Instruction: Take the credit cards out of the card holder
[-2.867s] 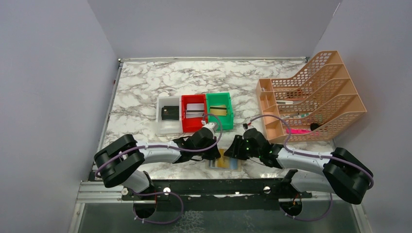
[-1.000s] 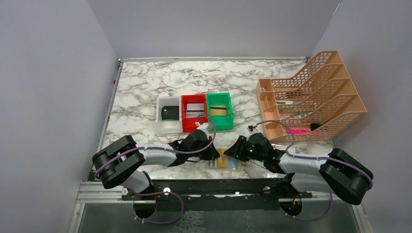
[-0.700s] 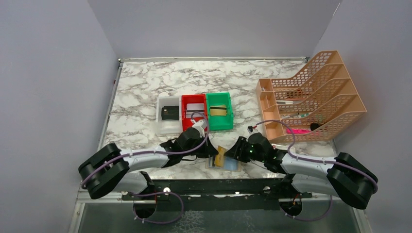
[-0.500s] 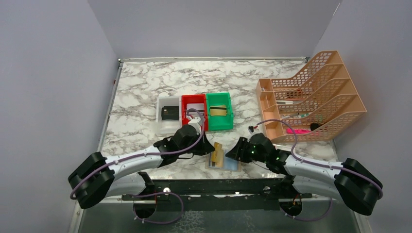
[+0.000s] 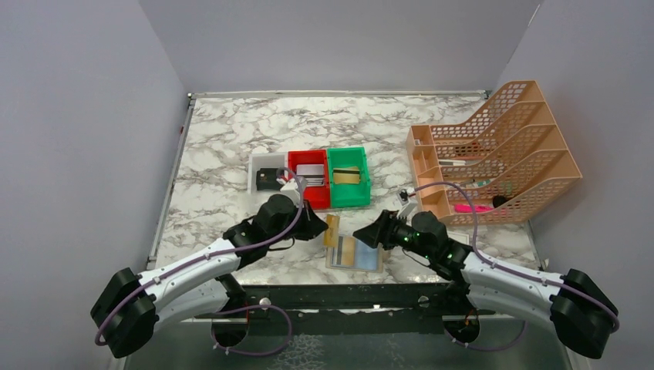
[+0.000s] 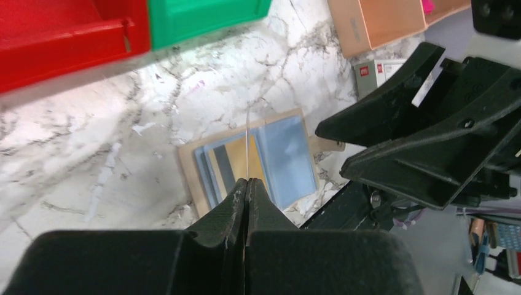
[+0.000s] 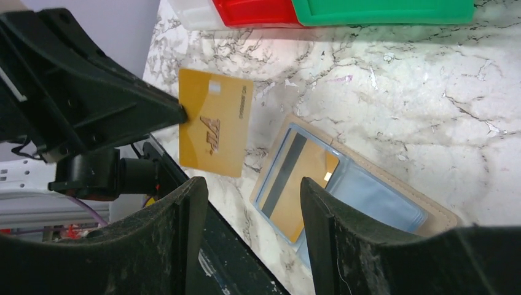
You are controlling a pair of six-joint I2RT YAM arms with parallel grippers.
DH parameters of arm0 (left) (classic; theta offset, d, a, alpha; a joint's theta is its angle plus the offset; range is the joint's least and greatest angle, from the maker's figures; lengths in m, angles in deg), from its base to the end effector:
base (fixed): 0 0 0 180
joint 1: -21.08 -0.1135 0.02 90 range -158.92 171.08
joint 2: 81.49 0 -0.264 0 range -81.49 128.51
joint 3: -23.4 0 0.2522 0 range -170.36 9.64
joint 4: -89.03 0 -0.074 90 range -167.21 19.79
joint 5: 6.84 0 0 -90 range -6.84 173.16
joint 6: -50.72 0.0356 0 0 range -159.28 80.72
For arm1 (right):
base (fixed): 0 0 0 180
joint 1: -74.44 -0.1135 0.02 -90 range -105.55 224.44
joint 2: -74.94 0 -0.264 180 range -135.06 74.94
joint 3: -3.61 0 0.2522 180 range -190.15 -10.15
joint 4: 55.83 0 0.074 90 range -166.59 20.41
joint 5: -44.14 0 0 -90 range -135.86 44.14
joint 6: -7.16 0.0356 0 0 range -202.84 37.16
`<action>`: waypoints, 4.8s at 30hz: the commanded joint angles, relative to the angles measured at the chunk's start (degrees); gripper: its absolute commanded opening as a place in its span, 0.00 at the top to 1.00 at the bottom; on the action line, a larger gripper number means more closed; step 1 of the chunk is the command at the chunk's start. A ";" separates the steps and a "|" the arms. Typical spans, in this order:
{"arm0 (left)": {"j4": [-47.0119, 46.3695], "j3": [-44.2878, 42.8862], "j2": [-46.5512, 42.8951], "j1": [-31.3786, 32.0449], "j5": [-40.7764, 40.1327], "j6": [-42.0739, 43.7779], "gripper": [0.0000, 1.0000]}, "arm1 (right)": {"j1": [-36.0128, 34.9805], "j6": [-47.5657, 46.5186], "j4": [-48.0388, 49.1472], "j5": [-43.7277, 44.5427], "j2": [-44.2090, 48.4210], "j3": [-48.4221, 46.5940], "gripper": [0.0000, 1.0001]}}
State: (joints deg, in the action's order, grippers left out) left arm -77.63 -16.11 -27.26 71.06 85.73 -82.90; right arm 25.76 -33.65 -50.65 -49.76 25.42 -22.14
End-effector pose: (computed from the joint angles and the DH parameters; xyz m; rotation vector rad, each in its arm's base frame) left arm 0.1314 -0.1590 0.2121 0.1539 2.2281 -1.0113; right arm 0.1192 0.1392 0.1777 -0.0418 2.0900 1.1792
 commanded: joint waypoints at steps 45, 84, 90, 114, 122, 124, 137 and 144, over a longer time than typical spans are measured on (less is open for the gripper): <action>-25.24 13.09 -7.40 -16.48 29.88 -8.36 0.68 | 4.74 11.87 53.37 -30.44 -34.72 -1.39 0.95; 32.30 -13.20 -20.01 -16.61 -14.89 12.43 0.01 | 2.05 -62.38 -14.98 31.82 -48.47 -48.61 0.99; 32.27 -13.18 -19.96 -16.66 -14.61 12.60 0.01 | 1.84 -72.39 -6.97 35.71 -53.53 -47.98 0.99; 32.33 -13.18 -18.85 -16.62 -13.87 12.78 0.01 | 1.78 -68.79 -23.02 26.09 -58.45 -56.24 0.60; 32.31 -13.18 -17.71 -16.63 -13.41 13.00 0.01 | 1.79 -65.23 -21.73 30.77 -51.22 -53.10 0.60; 32.27 -13.18 -17.40 -16.62 -13.34 13.01 0.01 | 1.76 -60.86 -22.15 30.43 -47.71 -51.61 0.60; 29.29 -12.37 -15.05 -16.59 -8.17 12.94 0.01 | 1.84 -13.87 -12.83 0.90 -15.33 -17.75 0.55; 20.82 -6.77 -12.04 -16.64 1.82 11.48 0.01 | 1.79 -6.37 -1.46 -13.70 -11.22 -6.57 0.55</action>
State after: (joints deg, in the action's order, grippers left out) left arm -50.14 -26.39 -41.35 54.51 78.99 -70.51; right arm 27.90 -47.82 -60.47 -52.97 12.66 -30.27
